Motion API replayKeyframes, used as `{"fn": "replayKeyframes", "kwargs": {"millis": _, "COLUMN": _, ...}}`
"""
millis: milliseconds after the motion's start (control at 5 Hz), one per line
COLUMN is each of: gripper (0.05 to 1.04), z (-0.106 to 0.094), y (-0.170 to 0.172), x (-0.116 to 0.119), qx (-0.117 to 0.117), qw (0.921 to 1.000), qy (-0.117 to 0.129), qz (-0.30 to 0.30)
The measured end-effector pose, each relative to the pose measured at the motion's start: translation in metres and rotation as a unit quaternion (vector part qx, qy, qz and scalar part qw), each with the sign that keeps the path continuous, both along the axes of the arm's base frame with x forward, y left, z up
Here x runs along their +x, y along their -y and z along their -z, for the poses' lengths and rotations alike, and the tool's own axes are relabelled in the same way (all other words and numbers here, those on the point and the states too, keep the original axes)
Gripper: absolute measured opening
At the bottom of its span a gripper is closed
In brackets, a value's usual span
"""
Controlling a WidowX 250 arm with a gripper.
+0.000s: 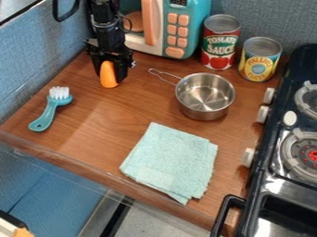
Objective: Placed the yellow object between the brush and the blue cloth
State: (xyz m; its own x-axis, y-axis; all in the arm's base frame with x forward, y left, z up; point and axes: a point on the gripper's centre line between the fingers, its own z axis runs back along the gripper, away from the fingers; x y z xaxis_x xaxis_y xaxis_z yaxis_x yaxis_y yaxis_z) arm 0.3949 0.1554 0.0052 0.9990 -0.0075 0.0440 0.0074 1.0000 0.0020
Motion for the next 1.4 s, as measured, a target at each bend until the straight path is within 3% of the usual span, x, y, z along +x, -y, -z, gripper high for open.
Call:
{"fn": "replayKeyframes", "kwargs": {"millis": 200, "gripper": 0.658, "z": -0.032, "y": 0.002, "x": 0.003, "qx": -0.005, "qw": 0.9993, "qy": 0.037, "qz": -0.003}}
{"fn": "replayKeyframes", "kwargs": {"millis": 400, "gripper": 0.658, "z": -0.049, "y": 0.029, "x": -0.010, "qx": -0.023, "qw": 0.9984, "qy": 0.050, "qz": 0.014}}
{"fn": "replayKeyframes", "kwargs": {"millis": 600, "gripper": 0.658, "z": -0.050, "y": 0.065, "x": -0.038, "qx": -0.035, "qw": 0.9977, "qy": 0.039, "qz": 0.042}}
{"fn": "replayKeyframes", "kwargs": {"millis": 1000, "gripper": 0.658, "z": -0.014, "y": 0.064, "x": -0.100, "qx": -0.040, "qw": 0.9985, "qy": -0.005, "qz": 0.039}}
{"fn": "replayKeyframes", "kwargs": {"millis": 1400, "gripper": 0.658, "z": 0.009, "y": 0.059, "x": -0.125, "qx": -0.019, "qw": 0.9989, "qy": -0.026, "qz": 0.034}}
